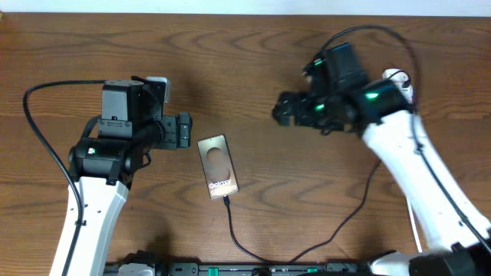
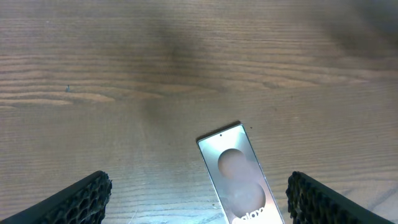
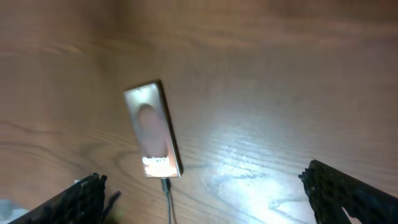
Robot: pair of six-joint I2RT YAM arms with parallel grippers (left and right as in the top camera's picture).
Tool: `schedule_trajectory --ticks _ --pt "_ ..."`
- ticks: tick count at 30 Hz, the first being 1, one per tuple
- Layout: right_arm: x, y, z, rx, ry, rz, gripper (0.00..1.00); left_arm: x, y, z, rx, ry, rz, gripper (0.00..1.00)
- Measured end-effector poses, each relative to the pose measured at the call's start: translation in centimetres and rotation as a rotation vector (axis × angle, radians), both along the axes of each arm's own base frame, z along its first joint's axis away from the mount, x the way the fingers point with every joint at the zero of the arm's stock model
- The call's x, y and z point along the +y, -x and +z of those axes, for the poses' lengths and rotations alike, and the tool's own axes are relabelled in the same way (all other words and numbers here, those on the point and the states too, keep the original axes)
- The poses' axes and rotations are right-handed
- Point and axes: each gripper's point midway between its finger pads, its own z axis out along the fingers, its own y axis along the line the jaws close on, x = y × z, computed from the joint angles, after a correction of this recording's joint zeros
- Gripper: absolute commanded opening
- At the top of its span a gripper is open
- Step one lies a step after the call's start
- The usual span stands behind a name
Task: Plug charger to phone and switch on socket
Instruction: 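Move the right gripper up to the power strip beside the charger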
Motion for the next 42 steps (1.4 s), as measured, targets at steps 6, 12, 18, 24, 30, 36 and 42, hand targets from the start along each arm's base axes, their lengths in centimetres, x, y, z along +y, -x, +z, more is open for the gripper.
schedule_trajectory --ticks 6,12,18,24,30,36,42 --pt "-7.9 -0.9 6.0 -0.106 0.003 -0.111 0.99 0.0 0.0 0.0 0.0 -0.001 0.0 0.91" --pt "-18.7 -1.6 7.0 -0.158 0.095 -0.274 0.99 0.0 0.0 0.0 0.0 0.0 0.0 0.91" --pt "-28.2 -0.4 6.5 -0.165 0.176 -0.436 0.99 0.0 0.0 0.0 0.001 0.0 0.0 0.91" --pt "-33.1 0.3 5.5 -0.164 0.232 -0.48 0.99 0.0 0.0 0.0 0.001 0.0 0.0 0.91" --pt "-34.0 -1.1 3.0 -0.148 0.226 -0.373 0.99 0.0 0.0 0.0 0.001 -0.001 0.0 0.91" --pt "-33.6 -2.6 -1.8 0.019 0.091 -0.262 0.99 0.0 0.0 0.0 0.0 -0.001 0.0 0.91" --pt "-35.3 -5.9 -4.8 0.138 0.01 -0.205 0.99 0.1 0.0 0.0 0.0 -0.003 0.002 0.91"
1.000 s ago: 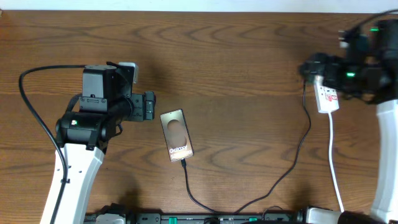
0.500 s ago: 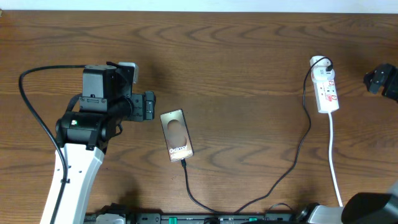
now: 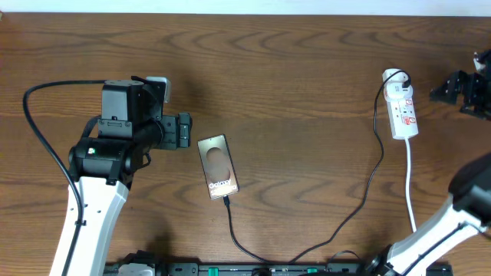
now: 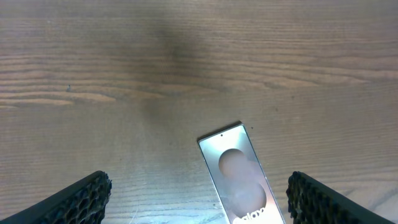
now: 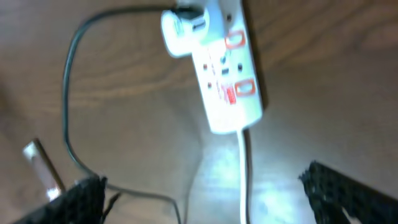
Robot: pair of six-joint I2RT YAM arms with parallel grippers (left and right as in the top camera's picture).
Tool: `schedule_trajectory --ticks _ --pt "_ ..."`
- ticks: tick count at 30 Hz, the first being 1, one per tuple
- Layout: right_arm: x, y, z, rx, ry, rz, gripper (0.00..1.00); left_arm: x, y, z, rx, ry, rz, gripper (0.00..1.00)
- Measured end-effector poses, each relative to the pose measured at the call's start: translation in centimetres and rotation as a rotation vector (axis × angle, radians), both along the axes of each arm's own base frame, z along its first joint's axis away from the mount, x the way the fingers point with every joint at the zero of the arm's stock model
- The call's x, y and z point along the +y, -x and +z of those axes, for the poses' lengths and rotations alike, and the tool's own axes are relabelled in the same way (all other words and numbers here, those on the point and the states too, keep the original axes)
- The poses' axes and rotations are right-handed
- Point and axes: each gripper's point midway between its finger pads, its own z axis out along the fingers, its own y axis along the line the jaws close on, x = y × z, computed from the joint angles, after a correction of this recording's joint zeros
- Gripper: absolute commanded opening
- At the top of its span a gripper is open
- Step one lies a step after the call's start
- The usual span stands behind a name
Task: Plug charger to phone and switch on socket
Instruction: 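Move the right gripper up to the power strip beside the charger, then press the orange switch next to the charger plug with the right gripper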
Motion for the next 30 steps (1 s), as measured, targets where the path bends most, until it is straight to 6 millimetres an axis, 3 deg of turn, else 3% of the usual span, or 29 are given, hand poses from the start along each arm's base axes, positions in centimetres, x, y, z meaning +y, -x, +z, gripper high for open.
schedule_trajectory --ticks 8,14,21,30 --pt "-1.6 -4.5 -2.0 -0.047 0.001 0.044 0.99 0.0 0.0 0.0 0.0 0.0 0.0 0.91" --pt "-1.5 -6.0 -3.5 -0.09 -0.033 0.067 0.99 0.0 0.0 0.0 0.0 0.0 0.0 0.91" --pt "1.1 -7.8 -3.6 -0.138 -0.06 0.143 0.99 0.0 0.0 0.0 0.0 0.0 0.0 0.91" --pt "3.6 -9.3 -8.0 -0.058 -0.103 0.151 0.99 0.0 0.0 0.0 0.0 0.0 0.0 0.91"
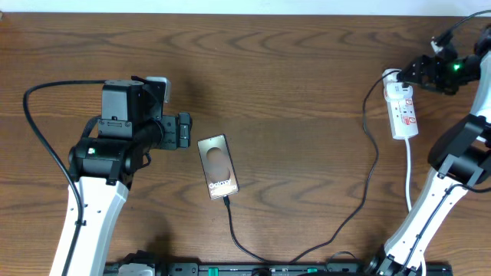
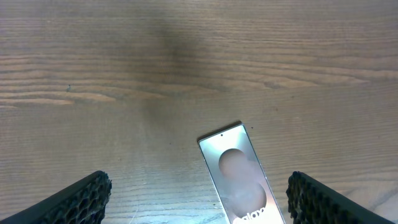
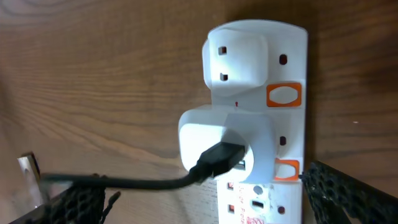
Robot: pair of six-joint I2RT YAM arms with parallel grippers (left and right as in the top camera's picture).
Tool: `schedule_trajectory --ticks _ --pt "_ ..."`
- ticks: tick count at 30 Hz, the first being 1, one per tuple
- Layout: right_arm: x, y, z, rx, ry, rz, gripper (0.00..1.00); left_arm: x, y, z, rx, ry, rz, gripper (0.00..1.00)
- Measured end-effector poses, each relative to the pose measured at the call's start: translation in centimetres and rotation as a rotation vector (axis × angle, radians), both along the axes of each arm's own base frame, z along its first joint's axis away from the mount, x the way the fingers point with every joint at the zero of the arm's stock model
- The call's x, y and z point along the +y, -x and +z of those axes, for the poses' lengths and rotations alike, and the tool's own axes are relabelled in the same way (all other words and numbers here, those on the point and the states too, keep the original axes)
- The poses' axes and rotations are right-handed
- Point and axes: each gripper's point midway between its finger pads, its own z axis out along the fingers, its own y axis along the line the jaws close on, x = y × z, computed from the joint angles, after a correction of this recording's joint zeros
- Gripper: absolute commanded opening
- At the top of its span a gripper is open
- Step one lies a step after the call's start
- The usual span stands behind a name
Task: Plug charger to phone and switch on socket
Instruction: 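Press the orange switch next to the charger plug with the right gripper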
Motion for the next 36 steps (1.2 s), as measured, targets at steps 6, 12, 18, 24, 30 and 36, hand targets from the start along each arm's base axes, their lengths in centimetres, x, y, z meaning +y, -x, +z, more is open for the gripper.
schedule_trajectory --ticks 6,12,18,24,30,36 --pt "0.1 0.3 -1.5 0.042 -0.022 -0.01 0.99 0.0 0.0 0.0 0.0 0.0 0.0 0.91" --pt "0.3 0.5 -1.7 0.063 -0.031 -0.018 0.99 0.0 0.0 0.0 0.0 0.0 0.0 0.91" --pt "0.4 0.8 -2.0 0.077 -0.039 -0.021 0.99 0.0 0.0 0.0 0.0 0.0 0.0 0.91" --pt "0.9 1.5 -3.9 0.123 -0.056 -0.016 0.99 0.0 0.0 0.0 0.0 0.0 0.0 0.91" --pt "0.8 1.4 -4.2 0.118 -0.046 -0.014 0.99 0.0 0.0 0.0 0.0 0.0 0.0 0.91" --pt "0.8 1.4 -4.2 0.119 -0.046 -0.015 0.99 0.0 0.0 0.0 0.0 0.0 0.0 0.91"
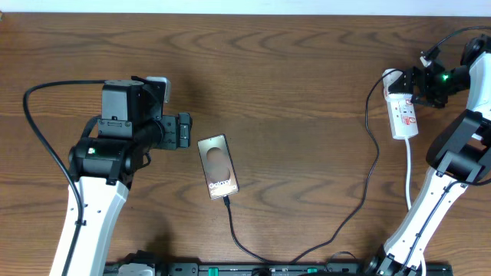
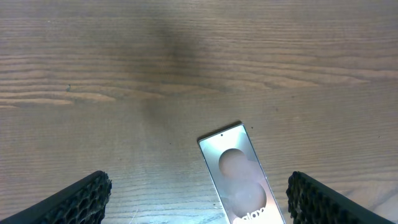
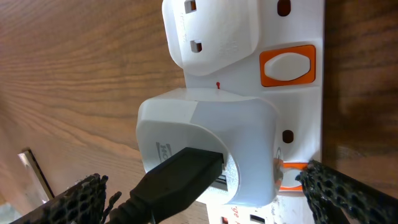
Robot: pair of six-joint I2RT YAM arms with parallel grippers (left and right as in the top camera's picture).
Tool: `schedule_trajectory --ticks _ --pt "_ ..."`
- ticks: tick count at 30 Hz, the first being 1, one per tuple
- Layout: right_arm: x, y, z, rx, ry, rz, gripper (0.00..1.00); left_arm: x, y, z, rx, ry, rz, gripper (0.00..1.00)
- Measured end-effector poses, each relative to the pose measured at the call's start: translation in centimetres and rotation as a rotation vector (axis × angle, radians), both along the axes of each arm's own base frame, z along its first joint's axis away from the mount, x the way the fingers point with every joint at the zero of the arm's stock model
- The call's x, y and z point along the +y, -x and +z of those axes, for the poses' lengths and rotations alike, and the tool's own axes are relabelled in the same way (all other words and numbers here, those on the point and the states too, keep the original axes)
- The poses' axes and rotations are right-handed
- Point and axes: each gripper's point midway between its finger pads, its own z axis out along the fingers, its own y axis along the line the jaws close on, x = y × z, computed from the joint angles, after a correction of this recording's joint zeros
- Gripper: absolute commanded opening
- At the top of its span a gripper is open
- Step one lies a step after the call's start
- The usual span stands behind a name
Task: Plug charger to phone and switch on socket
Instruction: 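Press the orange switch next to the charger plug with the right gripper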
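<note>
The silver phone (image 1: 219,166) lies face up left of the table's middle, with the black charger cable (image 1: 228,205) at its lower end. That cable runs right to a white adapter (image 3: 205,143) plugged into the white power strip (image 1: 402,115). My right gripper (image 1: 420,83) hangs open close over the strip's far end. Its right finger (image 3: 348,193) sits at the orange switch (image 3: 290,173) beside the adapter. A second orange switch (image 3: 287,65) lies further up. My left gripper (image 1: 184,130) stays open just left of the phone (image 2: 239,177).
A second white plug (image 3: 211,28) fills the strip's end socket. The strip's own white lead (image 1: 409,176) runs down the right side of the wooden table (image 1: 291,69). The black cable loops across the table's lower right (image 1: 360,195).
My right gripper has come down closer to the power strip, so the adapter and its switch now fill the wrist view. The left arm and the phone have not moved.
At first my right gripper hovered open over the table right of the phone, whose cable was in its lower end. Then it was at the far right edge past the strip, then above the strip's far end, and now close by the adapter's switch.
</note>
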Motion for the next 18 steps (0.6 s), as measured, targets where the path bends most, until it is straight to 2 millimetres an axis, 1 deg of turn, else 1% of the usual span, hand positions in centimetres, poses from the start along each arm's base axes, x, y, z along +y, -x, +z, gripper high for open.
schedule_trajectory --ticks 18 --pt "0.67 0.14 0.37 0.006 -0.021 0.005 0.99 0.0 0.0 0.0 0.0 0.0 0.0 0.91"
